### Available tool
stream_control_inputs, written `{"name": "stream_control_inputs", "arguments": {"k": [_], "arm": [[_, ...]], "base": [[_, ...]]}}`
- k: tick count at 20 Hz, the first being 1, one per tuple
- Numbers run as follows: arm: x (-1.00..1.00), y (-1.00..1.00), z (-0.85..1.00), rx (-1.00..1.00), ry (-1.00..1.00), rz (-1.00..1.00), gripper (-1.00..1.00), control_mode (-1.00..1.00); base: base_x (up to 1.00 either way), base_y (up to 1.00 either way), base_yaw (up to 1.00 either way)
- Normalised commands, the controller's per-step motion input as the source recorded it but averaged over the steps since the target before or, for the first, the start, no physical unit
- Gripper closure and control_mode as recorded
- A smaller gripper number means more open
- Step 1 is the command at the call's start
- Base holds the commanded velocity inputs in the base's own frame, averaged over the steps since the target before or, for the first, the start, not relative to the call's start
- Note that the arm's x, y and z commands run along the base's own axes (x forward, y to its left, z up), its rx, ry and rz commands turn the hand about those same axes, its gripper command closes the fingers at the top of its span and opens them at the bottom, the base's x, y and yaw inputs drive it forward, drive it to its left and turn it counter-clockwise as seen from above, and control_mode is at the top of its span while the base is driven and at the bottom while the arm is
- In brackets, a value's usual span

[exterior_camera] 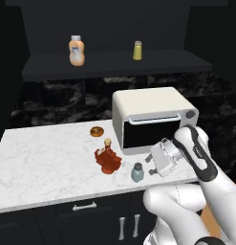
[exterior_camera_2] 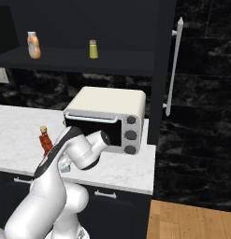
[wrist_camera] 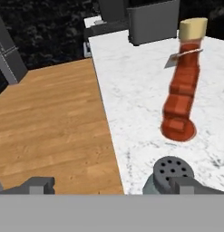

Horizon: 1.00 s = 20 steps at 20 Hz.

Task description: Put the shaker and condiment bottle from the counter next to their counterparts in the cabinet.

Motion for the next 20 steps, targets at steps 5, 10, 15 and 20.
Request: {"name": "stream_control_inputs", "arguments": {"k": [5,10,15,20], "arm": [[0.00,0.22,-0.38,0.00,0.00,0.02,-1.00,-1.00],[0.00,0.20,-0.12,0.00,-0.03,0.00,-1.00,-1.00],[0.00,0.04,0.00,0.00,-0.09,-0.07,-1.00,-1.00],[0.00,0.11,-0.15,0.00,-0.13,-0.12,-1.00,-1.00]], "base": [[0.00,0.00,0.00],[0.00,0.00,0.00],[0.00,0.00,0.00],[0.00,0.00,0.00]]}}
